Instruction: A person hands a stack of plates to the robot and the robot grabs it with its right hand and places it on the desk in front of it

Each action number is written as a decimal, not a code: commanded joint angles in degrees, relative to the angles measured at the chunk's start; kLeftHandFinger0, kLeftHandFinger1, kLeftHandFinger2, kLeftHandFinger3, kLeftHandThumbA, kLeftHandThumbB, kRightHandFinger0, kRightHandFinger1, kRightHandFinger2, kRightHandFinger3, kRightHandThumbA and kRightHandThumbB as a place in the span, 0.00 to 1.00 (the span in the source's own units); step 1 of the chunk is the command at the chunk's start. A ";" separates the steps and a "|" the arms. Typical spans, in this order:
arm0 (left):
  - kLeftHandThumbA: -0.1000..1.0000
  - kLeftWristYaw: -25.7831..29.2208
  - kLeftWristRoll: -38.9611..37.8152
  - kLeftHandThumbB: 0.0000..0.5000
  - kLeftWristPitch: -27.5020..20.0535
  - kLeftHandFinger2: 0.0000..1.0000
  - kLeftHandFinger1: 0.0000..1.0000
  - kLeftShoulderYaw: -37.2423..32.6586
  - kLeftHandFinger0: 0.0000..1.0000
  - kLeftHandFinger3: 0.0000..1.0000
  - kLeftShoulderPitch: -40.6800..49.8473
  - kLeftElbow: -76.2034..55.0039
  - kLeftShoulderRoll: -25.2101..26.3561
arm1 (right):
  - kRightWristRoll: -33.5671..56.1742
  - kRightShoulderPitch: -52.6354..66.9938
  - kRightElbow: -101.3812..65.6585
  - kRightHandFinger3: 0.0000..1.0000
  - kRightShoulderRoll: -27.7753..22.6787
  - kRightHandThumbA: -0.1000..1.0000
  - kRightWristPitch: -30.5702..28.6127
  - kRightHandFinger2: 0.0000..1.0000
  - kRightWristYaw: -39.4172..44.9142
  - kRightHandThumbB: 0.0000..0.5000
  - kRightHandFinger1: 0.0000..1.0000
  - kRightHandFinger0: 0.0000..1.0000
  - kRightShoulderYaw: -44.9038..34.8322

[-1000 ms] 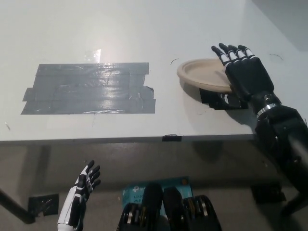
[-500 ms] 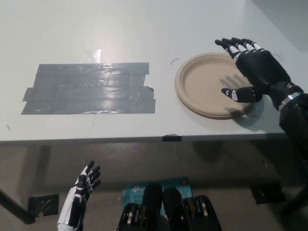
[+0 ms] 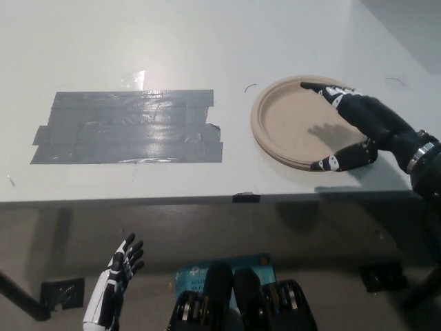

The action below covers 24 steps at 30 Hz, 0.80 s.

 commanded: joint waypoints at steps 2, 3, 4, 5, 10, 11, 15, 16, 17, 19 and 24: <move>1.00 -1.52 -2.14 0.49 -2.33 1.00 1.00 0.35 1.00 1.00 0.04 -3.46 0.64 | 66.64 -5.40 -39.94 1.00 -12.56 0.92 3.78 1.00 3.64 0.95 1.00 1.00 -24.24; 1.00 -1.49 -2.15 0.50 -2.13 1.00 1.00 0.33 1.00 1.00 -0.02 -3.50 0.57 | 66.12 -4.21 -41.47 1.00 -12.80 0.93 3.09 1.00 1.84 0.95 1.00 1.00 -24.08; 1.00 -1.48 -2.17 0.49 -2.05 1.00 1.00 0.31 1.00 1.00 -0.07 -3.44 0.50 | 64.83 -2.68 -43.13 1.00 -13.03 0.93 2.03 1.00 0.36 0.98 1.00 1.00 -23.74; 1.00 -1.46 -2.18 0.49 -2.11 1.00 1.00 0.32 1.00 1.00 -0.13 -3.36 0.47 | 63.01 -0.96 -44.84 1.00 -13.49 0.91 0.72 1.00 -0.72 1.00 1.00 1.00 -23.46; 1.00 -1.25 -1.75 0.50 -2.09 1.00 1.00 0.20 1.00 1.00 0.50 -3.30 0.37 | 59.74 7.68 -50.62 1.00 -14.55 0.92 -4.75 1.00 -4.30 1.00 1.00 1.00 -22.17; 1.00 -1.08 -1.27 0.50 -2.19 1.00 1.00 0.09 1.00 1.00 0.54 -3.20 0.37 | 57.78 10.66 -51.04 1.00 -12.99 0.98 -7.26 1.00 -4.51 1.00 1.00 1.00 -21.54; 1.00 -1.21 -1.63 0.51 -1.83 1.00 1.00 -0.01 1.00 1.00 0.90 -3.23 0.10 | 53.95 19.06 -53.00 1.00 -10.32 1.00 -9.95 1.00 -5.67 1.00 1.00 1.00 -19.83; 1.00 -1.24 -1.62 0.49 -2.01 1.00 1.00 -0.02 1.00 1.00 0.96 -3.17 0.12 | 54.37 20.55 -53.04 1.00 -10.38 1.00 -10.19 1.00 -5.49 1.00 1.00 1.00 -19.62; 1.00 -1.25 -1.63 0.48 -2.31 1.00 1.00 -0.02 1.00 1.00 1.08 -3.07 0.10 | 55.82 23.11 -52.92 1.00 -10.05 0.97 -10.96 1.00 -5.03 1.00 1.00 1.00 -19.31; 1.00 -1.13 -1.69 0.48 -2.51 1.00 1.00 0.04 1.00 1.00 1.21 -3.05 -0.04 | 60.16 29.06 -51.75 1.00 -6.67 0.80 -12.99 1.00 -5.42 1.00 1.00 1.00 -18.14; 1.00 -1.26 -1.83 0.47 -2.61 1.00 1.00 0.14 1.00 1.00 1.41 -2.90 0.14 | 53.30 39.17 -49.44 1.00 -0.66 0.94 -7.84 1.00 -6.70 0.83 1.00 1.00 -18.16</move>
